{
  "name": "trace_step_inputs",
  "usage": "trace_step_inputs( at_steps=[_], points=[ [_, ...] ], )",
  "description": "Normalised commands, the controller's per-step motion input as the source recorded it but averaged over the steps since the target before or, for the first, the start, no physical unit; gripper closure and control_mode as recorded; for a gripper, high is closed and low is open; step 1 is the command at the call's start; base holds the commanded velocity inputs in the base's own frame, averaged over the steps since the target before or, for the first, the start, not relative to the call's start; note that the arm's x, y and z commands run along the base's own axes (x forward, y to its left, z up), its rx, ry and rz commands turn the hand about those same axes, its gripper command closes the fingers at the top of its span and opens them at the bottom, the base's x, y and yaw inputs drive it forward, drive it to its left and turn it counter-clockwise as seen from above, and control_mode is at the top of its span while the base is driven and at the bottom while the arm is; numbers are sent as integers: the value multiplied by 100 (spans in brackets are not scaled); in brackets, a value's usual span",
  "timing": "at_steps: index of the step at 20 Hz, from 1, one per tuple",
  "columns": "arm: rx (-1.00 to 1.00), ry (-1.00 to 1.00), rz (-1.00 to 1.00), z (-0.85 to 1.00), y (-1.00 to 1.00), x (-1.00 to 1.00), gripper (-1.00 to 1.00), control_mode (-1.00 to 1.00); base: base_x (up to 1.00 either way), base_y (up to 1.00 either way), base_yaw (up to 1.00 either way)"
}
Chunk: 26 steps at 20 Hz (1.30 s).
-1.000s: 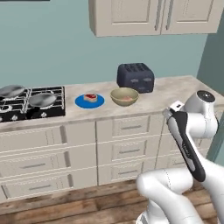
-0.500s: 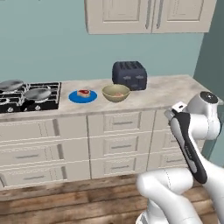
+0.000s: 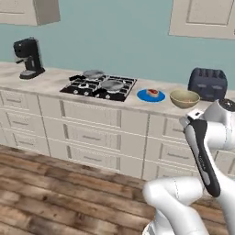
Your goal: Place one of the steaks on the plate and the other in the bowl. Then place the bowl in the fridge.
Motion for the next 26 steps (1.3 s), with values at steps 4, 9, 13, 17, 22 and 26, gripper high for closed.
trace_step_inputs(
  at_steps=[4,9,13,17,22,26],
  points=[
    [0,0,0,0,0,0,-100,100,5,-26,87],
    [0,0,0,0,0,0,-100,100,3,-29,86],
    [0,0,0,0,0,0,-100,100,0,-27,88],
    [0,0,0,0,0,0,-100,100,-2,-36,84],
    [0,0,0,0,0,0,-100,100,-31,-34,86],
    [0,0,0,0,0,0,-100,100,-26,-18,94]
  ],
)
